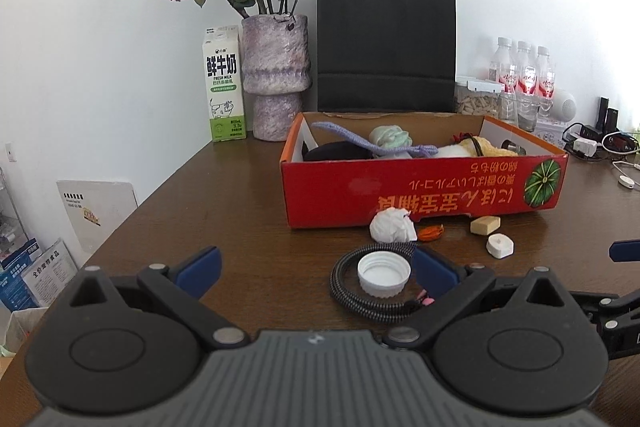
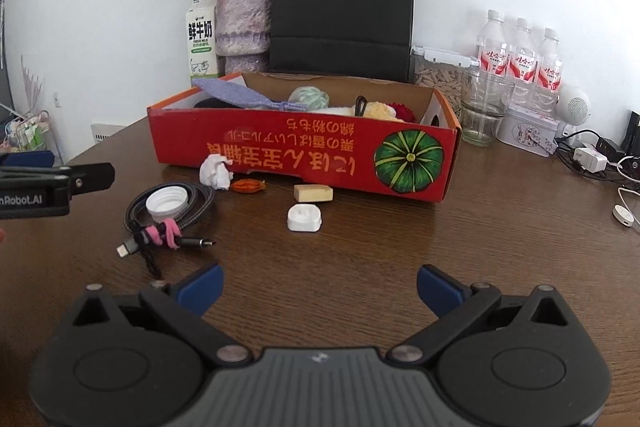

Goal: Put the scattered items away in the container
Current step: 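Withdraw both tools from the box toward the braided cable, then grasp the black braided cable with pink tag with the left tool, then grasp the small white square piece with the right tool while the left tool holds the cable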

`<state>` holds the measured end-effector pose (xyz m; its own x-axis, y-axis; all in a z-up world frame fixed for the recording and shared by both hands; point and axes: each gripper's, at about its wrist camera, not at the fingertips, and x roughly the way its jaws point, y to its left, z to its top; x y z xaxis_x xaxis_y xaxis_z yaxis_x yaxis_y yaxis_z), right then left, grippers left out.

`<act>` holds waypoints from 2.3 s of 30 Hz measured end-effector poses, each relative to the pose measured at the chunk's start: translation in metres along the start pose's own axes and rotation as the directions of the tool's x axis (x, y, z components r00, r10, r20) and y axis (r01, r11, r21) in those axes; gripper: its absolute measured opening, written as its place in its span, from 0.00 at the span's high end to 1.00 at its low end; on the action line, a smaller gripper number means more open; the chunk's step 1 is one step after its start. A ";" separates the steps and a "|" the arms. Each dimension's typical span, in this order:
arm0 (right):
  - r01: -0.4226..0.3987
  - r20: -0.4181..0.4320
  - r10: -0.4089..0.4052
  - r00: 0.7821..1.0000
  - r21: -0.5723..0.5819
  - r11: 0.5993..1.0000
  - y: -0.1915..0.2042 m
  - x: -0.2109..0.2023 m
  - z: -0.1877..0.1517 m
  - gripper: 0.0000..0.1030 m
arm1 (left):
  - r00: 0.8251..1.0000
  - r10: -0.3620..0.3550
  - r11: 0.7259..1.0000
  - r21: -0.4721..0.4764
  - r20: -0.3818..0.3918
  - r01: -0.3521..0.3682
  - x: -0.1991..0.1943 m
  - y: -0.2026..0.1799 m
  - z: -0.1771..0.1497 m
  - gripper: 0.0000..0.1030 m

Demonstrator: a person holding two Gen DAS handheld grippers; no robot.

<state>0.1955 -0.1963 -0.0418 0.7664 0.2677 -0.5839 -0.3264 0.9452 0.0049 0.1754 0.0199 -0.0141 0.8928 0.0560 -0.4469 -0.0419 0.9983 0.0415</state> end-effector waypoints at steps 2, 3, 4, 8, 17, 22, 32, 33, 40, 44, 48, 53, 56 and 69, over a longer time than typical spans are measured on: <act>-0.003 -0.015 0.003 1.000 -0.005 1.000 0.001 0.002 -0.003 0.00 | 1.000 -0.002 1.000 0.001 -0.021 0.002 0.001 0.001 -0.004 0.00; -0.004 -0.023 0.004 1.000 -0.008 1.000 0.002 0.003 -0.004 0.00 | 1.000 -0.004 1.000 0.001 -0.029 0.004 0.001 0.001 -0.006 0.00; -0.004 -0.030 0.003 1.000 -0.011 1.000 0.003 0.004 -0.005 0.00 | 0.999 -0.008 1.000 0.001 -0.037 0.008 0.002 0.001 -0.008 0.00; -0.011 -0.046 0.010 0.999 -0.014 1.000 0.003 0.005 -0.008 0.00 | 0.996 -0.033 0.999 0.015 -0.081 0.035 0.008 -0.005 -0.009 0.00; -0.010 -0.074 0.012 0.997 0.029 1.000 -0.009 0.014 -0.006 0.00 | 0.969 -0.109 0.994 -0.038 -0.220 0.103 0.043 -0.022 0.002 0.00; -0.005 -0.073 0.008 0.997 0.034 0.999 -0.016 0.024 0.002 0.00 | 0.960 -0.129 0.991 -0.074 -0.248 0.114 0.064 -0.033 0.013 0.00; 0.018 -0.092 -0.014 0.996 0.044 0.999 -0.024 0.037 -0.002 0.00 | 0.953 -0.052 0.998 -0.036 -0.298 0.043 0.089 -0.042 0.006 0.00; 0.018 -0.091 -0.014 0.996 0.043 0.999 -0.024 0.038 -0.002 0.00 | 0.953 -0.053 0.998 -0.040 -0.298 0.042 0.090 -0.041 0.007 0.00; 0.021 -0.083 -0.017 0.996 0.045 0.999 -0.023 0.037 -0.003 0.00 | 0.958 -0.079 0.996 -0.052 -0.275 0.067 0.086 -0.040 0.007 0.10; 0.021 -0.082 -0.017 0.996 0.045 0.999 -0.023 0.037 -0.004 0.00 | 0.961 -0.089 0.996 -0.042 -0.263 0.081 0.083 -0.041 0.006 0.11; 0.020 -0.083 -0.017 0.996 0.045 0.999 -0.024 0.037 -0.004 0.00 | 0.964 -0.102 0.994 -0.056 -0.246 0.091 0.079 -0.039 0.006 0.11; 0.020 -0.082 -0.017 0.996 0.045 0.999 -0.024 0.037 -0.004 0.00 | 0.979 -0.080 0.996 -0.044 -0.187 0.073 0.070 -0.036 0.009 0.12; 0.024 -0.080 -0.021 0.997 0.044 0.999 -0.022 0.037 -0.003 0.00 | 0.980 -0.112 0.992 -0.072 -0.162 0.101 0.065 -0.030 0.014 0.12; 0.000 -0.066 0.000 0.998 0.005 1.000 0.002 0.069 0.025 0.12 | 0.989 -0.126 0.977 -0.183 -0.083 0.109 0.045 0.010 0.025 0.12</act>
<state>0.2614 -0.1717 -0.0618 0.7285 0.2550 -0.6358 -0.3238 0.9461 0.0085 0.2267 0.0318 -0.0117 0.8505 -0.0686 -0.5215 -0.0257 0.9849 -0.1713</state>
